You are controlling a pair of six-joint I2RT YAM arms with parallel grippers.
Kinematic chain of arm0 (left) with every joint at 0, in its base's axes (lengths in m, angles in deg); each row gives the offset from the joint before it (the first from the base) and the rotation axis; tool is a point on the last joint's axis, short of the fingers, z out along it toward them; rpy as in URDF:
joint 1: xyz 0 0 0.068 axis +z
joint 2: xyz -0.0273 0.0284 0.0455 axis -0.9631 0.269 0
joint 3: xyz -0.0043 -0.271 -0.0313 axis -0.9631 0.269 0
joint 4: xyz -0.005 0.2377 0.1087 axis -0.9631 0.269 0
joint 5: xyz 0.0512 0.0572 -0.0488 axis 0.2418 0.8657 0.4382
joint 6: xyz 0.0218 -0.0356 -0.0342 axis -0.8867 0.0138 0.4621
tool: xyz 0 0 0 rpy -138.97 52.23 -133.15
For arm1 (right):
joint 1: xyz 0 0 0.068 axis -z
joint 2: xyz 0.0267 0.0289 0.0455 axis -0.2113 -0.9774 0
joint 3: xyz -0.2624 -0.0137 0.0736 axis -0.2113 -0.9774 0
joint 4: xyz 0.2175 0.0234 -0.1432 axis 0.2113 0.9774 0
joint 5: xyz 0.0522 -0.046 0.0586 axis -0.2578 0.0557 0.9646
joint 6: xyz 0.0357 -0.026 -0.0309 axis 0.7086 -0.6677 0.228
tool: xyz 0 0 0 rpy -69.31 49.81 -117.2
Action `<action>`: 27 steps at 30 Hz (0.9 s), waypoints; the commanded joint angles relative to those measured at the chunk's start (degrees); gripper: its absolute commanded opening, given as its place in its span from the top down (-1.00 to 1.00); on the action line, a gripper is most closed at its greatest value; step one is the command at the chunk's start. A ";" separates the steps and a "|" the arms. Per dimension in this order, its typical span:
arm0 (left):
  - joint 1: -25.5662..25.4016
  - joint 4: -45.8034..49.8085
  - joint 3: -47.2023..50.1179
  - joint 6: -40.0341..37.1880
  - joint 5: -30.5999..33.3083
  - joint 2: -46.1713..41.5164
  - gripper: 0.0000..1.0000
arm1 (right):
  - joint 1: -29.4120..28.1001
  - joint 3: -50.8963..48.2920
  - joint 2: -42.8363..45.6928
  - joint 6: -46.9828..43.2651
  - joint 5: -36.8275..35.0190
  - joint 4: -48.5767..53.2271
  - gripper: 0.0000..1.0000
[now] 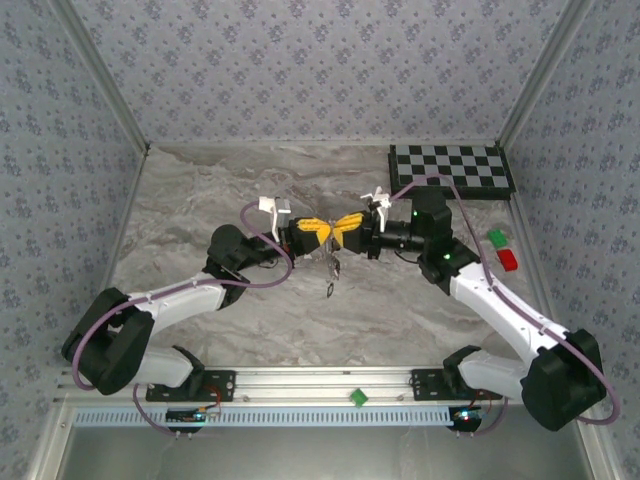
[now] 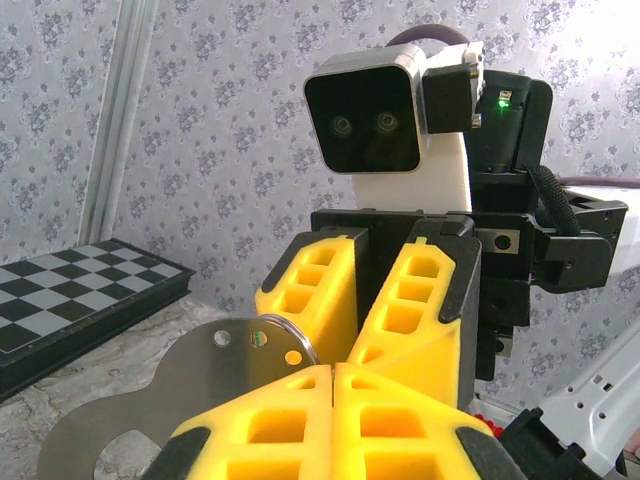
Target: Put the keys on the keyring
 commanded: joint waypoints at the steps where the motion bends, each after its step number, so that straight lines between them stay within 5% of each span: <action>1: -0.23 -4.26 -1.58 0.48 0.31 -0.79 1.00 | -0.66 2.19 -0.64 -0.04 1.75 -1.12 0.61; 8: -0.20 -4.25 -1.51 0.57 0.13 -0.68 1.00 | -1.13 3.18 -1.48 -0.59 3.01 0.36 0.98; 18: -0.09 -1.82 -1.89 -0.79 0.89 -0.68 0.99 | -0.20 4.83 -0.30 -4.22 2.90 7.10 1.00; 27: 0.22 2.94 -2.69 -3.93 0.74 -1.63 0.51 | 1.50 11.70 -0.75 -11.42 0.03 24.84 1.00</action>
